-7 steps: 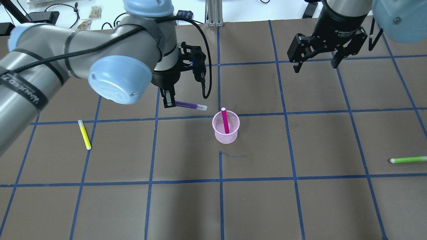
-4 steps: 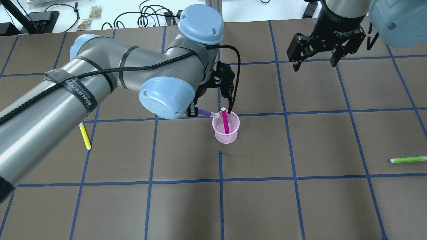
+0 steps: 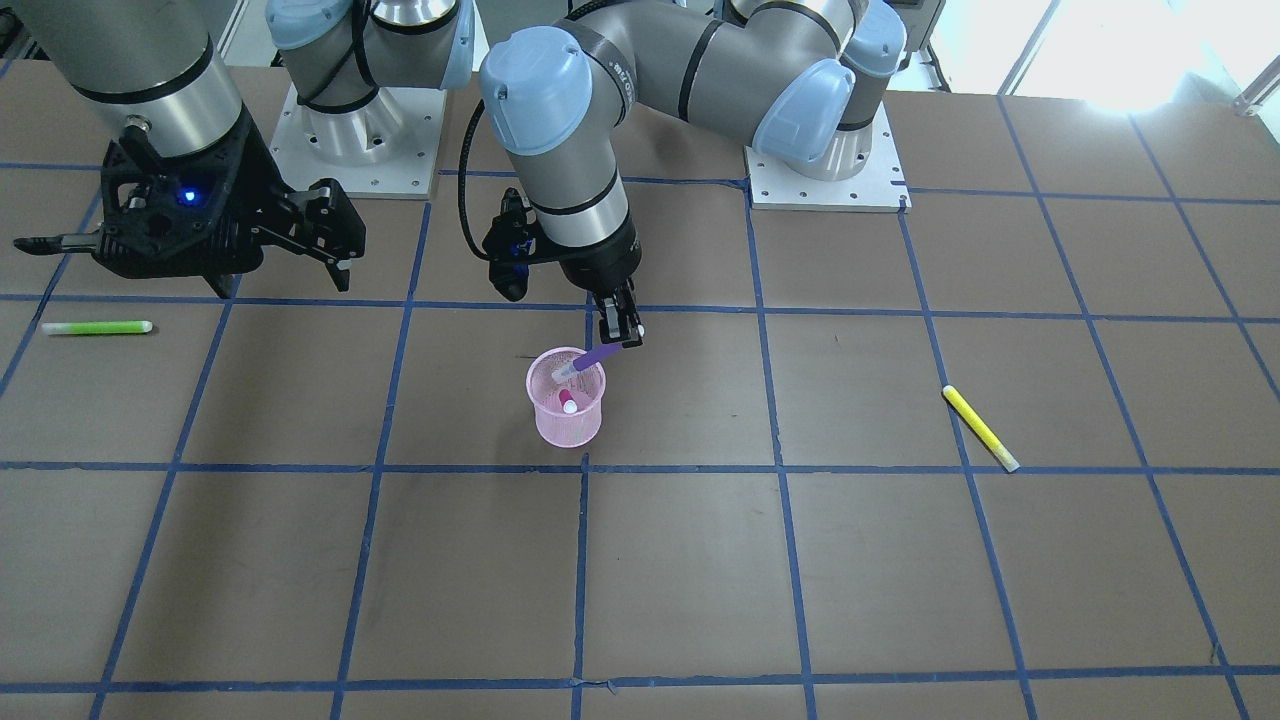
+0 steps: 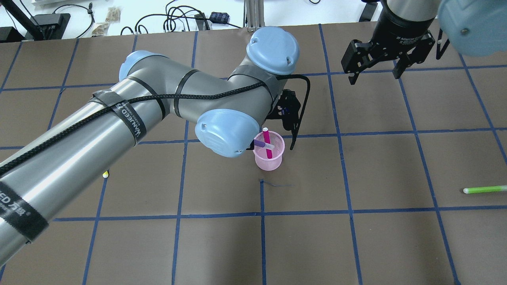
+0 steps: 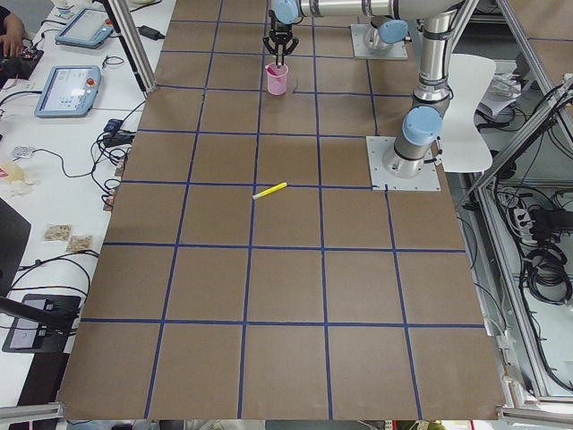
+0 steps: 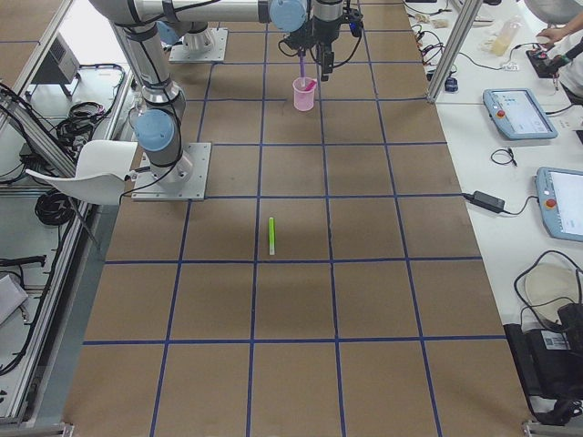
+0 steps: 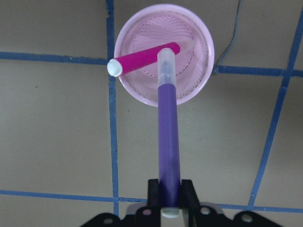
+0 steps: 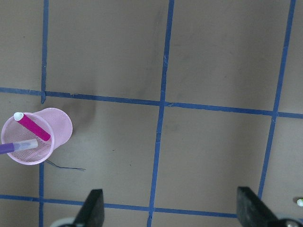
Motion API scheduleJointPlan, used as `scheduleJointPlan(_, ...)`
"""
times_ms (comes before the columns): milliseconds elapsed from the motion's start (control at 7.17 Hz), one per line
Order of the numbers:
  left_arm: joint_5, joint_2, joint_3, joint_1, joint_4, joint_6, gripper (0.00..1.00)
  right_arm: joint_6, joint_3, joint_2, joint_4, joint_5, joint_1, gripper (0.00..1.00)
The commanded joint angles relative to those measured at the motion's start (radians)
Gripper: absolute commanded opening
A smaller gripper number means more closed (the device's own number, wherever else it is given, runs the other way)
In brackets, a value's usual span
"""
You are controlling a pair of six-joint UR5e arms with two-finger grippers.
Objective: Insert purple and pink pens into pink cup
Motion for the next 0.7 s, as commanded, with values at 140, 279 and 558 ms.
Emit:
scheduleJointPlan(140, -0.005, -0.018, 0.000, -0.013, 0.017, -0.003, 0.04, 0.000, 0.000, 0.001, -0.002, 0.001, 0.000, 1.00)
scheduleJointPlan(279, -0.008, -0.021, 0.000, -0.015, 0.017, -0.011, 0.90, 0.000, 0.000, 0.001, -0.002, 0.003, 0.000, 1.00)
scheduleJointPlan(558, -0.007, -0.019, 0.002, -0.015, 0.017, -0.012, 1.00, 0.000, 0.000, 0.001, -0.002, 0.003, 0.000, 1.00)
